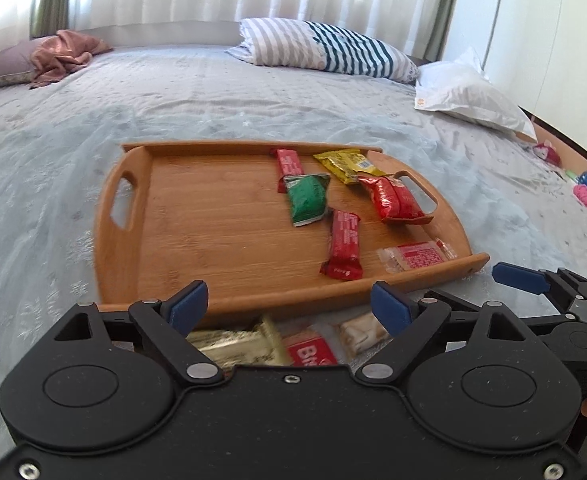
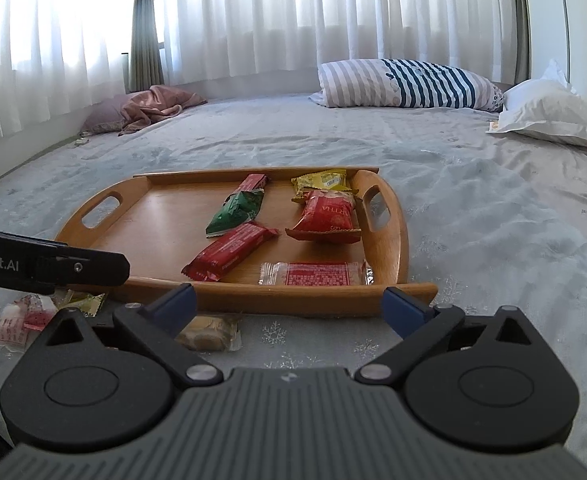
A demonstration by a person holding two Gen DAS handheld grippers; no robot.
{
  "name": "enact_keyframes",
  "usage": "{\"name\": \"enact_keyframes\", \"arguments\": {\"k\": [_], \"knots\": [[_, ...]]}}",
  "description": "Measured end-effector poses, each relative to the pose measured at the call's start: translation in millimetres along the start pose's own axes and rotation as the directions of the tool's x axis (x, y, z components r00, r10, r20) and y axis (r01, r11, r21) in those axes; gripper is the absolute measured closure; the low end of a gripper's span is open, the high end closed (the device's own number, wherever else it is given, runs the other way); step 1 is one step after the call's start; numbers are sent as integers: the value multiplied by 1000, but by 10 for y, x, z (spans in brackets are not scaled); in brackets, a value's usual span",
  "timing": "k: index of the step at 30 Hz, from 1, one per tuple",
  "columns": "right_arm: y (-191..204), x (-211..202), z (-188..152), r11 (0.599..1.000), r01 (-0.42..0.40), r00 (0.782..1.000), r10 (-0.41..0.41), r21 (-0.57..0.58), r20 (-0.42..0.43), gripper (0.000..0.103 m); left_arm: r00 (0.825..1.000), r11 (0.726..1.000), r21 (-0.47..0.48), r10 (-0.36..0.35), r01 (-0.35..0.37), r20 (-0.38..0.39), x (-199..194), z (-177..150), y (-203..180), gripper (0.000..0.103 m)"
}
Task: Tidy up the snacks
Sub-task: 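Grasp a clear cookie bag with the left tool while the right tool grasps a brown wafer pack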
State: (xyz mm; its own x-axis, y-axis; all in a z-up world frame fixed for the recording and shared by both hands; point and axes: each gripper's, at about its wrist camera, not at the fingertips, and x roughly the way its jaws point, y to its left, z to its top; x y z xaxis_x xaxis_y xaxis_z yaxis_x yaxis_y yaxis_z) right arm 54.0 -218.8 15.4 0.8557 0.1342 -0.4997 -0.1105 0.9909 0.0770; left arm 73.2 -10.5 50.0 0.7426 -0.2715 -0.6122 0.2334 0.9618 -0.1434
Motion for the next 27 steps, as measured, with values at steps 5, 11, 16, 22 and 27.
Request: {"name": "enact_keyframes", "arguments": {"k": [5,11,16,22,27], "knots": [[84,-91,-108,1000,-4,1000,4,7,22,0,998,998,-11,54,-54,35,-205,-159,100,12],[216,-173,-231,1000,-8,999,7,6,36,0,992,993,-34,114,-112,52,-342,-362,213,10],[325,-197,-326,1000,-16,999,16,0,30,0,987,987,-34,156,-154,50,-356,-491,253,9],[451,-208,-429,1000,-21,1000,21,-19,14,0,984,985,-35,172,-171,51,-325,-568,330,9],[554,-211,-492,997,-60,998,59,-49,-10,3,982,984,-12,180,-180,57,-243,-555,356,9]]}}
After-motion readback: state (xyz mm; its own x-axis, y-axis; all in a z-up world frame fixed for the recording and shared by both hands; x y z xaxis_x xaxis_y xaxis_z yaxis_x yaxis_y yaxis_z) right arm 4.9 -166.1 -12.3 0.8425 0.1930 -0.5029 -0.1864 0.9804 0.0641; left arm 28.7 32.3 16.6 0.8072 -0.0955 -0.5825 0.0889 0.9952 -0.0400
